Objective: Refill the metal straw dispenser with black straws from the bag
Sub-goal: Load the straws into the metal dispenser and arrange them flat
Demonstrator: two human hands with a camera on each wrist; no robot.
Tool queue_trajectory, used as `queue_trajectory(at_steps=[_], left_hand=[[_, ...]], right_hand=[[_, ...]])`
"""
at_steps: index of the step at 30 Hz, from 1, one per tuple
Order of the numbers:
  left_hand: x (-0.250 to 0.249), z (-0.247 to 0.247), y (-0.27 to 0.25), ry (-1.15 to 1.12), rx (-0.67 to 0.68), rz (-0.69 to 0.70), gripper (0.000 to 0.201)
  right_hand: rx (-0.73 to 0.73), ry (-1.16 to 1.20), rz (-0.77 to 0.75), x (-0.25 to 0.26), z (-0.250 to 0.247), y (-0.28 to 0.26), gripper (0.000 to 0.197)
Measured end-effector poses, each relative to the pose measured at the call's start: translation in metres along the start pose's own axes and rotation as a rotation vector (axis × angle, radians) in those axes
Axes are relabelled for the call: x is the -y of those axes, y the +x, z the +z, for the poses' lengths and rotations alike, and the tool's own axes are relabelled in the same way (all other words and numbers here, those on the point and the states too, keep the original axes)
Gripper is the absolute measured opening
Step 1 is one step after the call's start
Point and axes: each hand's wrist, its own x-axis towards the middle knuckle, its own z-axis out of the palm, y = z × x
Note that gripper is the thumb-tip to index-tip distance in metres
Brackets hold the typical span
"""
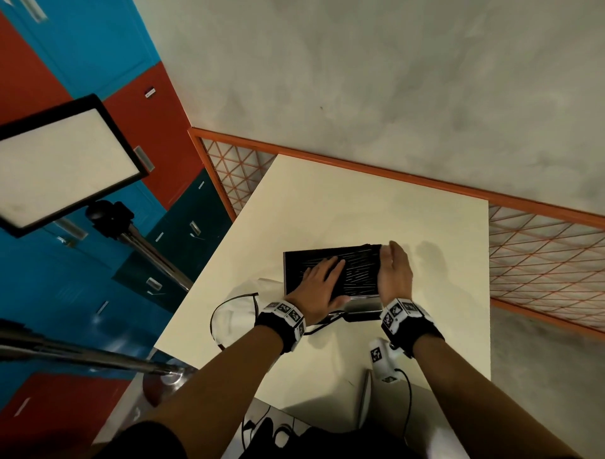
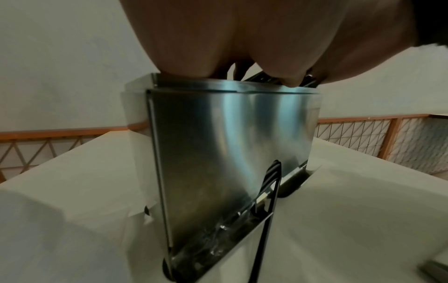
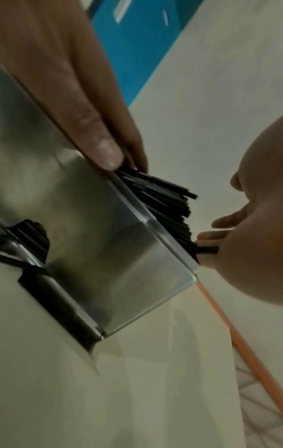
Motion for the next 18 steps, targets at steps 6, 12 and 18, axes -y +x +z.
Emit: queue_trajectory(at_steps=[6, 12, 18], left_hand=[[-0.001, -0.001, 0.002, 0.098, -0.029, 0.044, 0.098], [0.005, -0.017, 0.002, 0.260, -0.008, -0.110, 0.116], [0.004, -0.028, 0.013, 0.241, 0.178, -0.154, 0.105]], right_hand=[[0.114, -0.246, -0.184, 0.002, 0.019, 0.003, 0.047], [0.050, -0.426, -0.477, 0.003, -0.003, -0.012, 0.033], [0.260, -0.513, -0.900, 0.017, -0.006, -0.060, 0.018]])
